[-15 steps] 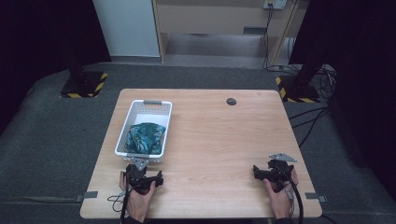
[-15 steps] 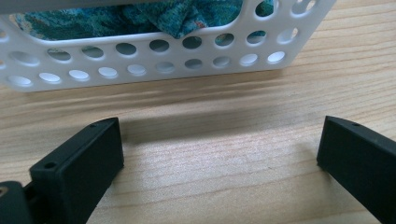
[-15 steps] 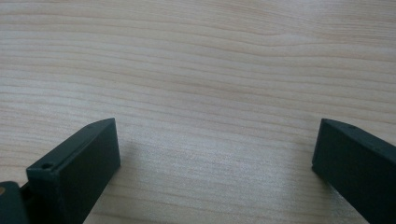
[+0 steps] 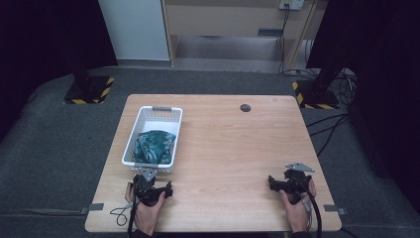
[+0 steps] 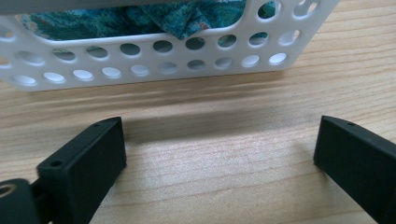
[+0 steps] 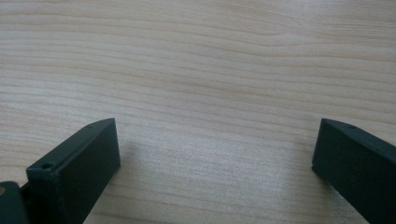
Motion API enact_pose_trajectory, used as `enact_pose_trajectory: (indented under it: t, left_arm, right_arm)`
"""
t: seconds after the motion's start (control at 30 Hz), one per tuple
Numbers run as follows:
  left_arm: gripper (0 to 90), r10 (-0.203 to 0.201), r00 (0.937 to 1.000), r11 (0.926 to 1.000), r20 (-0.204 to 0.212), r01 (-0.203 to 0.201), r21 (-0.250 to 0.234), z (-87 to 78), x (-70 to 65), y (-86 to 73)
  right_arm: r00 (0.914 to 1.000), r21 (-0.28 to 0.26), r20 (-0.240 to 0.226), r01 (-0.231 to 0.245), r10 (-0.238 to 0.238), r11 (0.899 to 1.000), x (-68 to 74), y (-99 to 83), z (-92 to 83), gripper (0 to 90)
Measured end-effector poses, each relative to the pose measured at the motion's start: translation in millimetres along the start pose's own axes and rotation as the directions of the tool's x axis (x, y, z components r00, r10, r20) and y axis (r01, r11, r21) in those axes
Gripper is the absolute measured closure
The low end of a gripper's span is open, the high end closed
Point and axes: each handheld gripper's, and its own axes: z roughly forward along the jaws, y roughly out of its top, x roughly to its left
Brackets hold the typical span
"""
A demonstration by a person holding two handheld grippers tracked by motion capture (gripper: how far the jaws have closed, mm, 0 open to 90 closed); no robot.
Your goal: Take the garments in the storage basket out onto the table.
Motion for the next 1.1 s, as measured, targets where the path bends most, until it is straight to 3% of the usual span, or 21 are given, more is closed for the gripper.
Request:
enact_pose_trajectory:
  t: [0.07, 0.47, 1.1]
  left_arm:
    - [5.7, 0.002, 1.0, 1.0, 0.003, -0.002, -0.005, -0.6, 0.3, -0.3]
    - [5.9, 0.001, 0.9999, 0.9996, 0.01, 0.0, -0.028, -9.7, 0.0, 2.3]
    - [6.6, -0.011, 0.9969, 0.9949, 0.078, 0.018, -0.1, -39.1, 0.9, 16.2]
  right_arm:
    - [1.0, 0.0, 0.0, 0.0, 0.0, 1.0, 0.0, 0.0, 0.0, 0.9]
    - [1.0, 0.0, 0.0, 0.0, 0.0, 1.0, -0.1, 0.0, 0.0, 0.9]
    - [1.0, 0.0, 0.0, 0.0, 0.0, 1.0, -0.1, 0.0, 0.0, 0.8]
